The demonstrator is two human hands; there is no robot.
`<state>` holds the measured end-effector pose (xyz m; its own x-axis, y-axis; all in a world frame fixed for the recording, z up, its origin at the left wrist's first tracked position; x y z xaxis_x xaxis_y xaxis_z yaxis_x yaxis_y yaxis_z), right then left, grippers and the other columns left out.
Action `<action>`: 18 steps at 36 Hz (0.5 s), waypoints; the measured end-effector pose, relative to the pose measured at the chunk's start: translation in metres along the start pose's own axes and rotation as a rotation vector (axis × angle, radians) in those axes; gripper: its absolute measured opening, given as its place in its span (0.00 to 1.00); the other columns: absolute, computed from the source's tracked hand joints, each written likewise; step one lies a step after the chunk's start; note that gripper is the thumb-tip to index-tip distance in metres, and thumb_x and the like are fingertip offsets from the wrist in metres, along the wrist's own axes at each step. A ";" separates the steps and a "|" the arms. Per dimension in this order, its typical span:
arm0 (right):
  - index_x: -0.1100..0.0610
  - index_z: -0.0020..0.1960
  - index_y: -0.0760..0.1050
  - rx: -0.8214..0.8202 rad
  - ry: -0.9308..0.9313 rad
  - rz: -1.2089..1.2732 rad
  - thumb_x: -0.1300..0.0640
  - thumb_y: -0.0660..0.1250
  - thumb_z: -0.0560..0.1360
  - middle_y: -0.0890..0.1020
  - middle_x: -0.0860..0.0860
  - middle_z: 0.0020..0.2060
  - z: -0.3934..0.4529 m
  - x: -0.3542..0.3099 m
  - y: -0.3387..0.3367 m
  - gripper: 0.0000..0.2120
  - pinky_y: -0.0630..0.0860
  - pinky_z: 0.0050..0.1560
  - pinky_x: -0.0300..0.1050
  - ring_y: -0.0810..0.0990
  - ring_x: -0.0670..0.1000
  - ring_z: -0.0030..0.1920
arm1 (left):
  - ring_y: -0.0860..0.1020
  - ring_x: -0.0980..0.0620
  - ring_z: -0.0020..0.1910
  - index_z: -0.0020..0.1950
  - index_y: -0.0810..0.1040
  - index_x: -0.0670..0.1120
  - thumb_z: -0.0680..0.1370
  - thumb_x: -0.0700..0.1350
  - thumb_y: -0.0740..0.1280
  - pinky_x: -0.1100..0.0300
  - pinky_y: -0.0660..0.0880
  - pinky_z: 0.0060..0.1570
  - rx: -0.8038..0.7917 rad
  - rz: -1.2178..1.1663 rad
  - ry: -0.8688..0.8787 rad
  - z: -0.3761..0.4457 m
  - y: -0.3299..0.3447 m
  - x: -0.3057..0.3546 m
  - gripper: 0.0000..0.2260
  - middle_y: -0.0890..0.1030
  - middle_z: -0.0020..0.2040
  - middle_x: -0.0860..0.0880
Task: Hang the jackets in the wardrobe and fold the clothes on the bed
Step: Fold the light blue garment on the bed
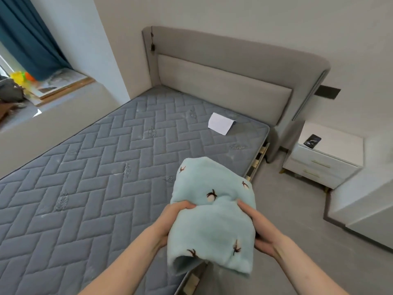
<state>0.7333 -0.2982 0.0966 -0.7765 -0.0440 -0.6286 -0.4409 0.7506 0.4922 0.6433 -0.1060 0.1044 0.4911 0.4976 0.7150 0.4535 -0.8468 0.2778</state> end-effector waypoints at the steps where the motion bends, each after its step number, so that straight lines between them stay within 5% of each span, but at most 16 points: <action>1: 0.51 0.66 0.81 -0.003 -0.007 0.000 0.40 0.75 0.74 0.79 0.57 0.68 -0.010 -0.007 -0.006 0.25 0.78 0.64 0.54 0.78 0.58 0.69 | 0.81 0.33 0.58 0.64 0.80 0.38 0.66 0.43 0.75 0.40 0.77 0.59 -0.023 -0.017 0.014 0.000 0.013 0.005 0.27 0.83 0.58 0.36; 4: 0.50 0.66 0.81 -0.011 -0.031 -0.020 0.40 0.75 0.74 0.78 0.56 0.69 -0.039 -0.030 -0.026 0.25 0.78 0.64 0.53 0.77 0.57 0.69 | 0.82 0.39 0.46 0.57 0.83 0.40 0.65 0.42 0.76 0.48 0.78 0.46 -0.119 -0.043 0.033 0.001 0.054 0.014 0.21 0.83 0.50 0.38; 7: 0.53 0.67 0.80 0.003 -0.068 -0.037 0.43 0.76 0.74 0.78 0.58 0.69 -0.062 -0.052 -0.054 0.25 0.75 0.68 0.57 0.77 0.59 0.69 | 0.85 0.41 0.46 0.52 0.87 0.43 0.63 0.43 0.78 0.52 0.81 0.43 -0.226 -0.024 0.040 0.005 0.106 0.024 0.18 0.85 0.50 0.40; 18: 0.63 0.66 0.79 0.320 -0.278 -0.046 0.55 0.75 0.66 0.82 0.65 0.61 -0.133 -0.147 -0.171 0.29 0.76 0.65 0.62 0.81 0.66 0.62 | 0.81 0.40 0.62 0.63 0.83 0.47 0.68 0.56 0.80 0.49 0.80 0.55 -0.542 0.360 -0.041 0.036 0.284 0.076 0.26 0.82 0.64 0.40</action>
<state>0.8628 -0.5071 0.1847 -0.5890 0.0641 -0.8056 -0.2763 0.9208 0.2753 0.8357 -0.3021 0.2144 0.5755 0.1625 0.8015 -0.1788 -0.9313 0.3173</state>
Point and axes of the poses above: each hand's wrist, its own z-axis towards the middle knuckle, its own y-axis out of the palm, x = y × z, the point moved 9 cm from there along z, towards the middle knuckle
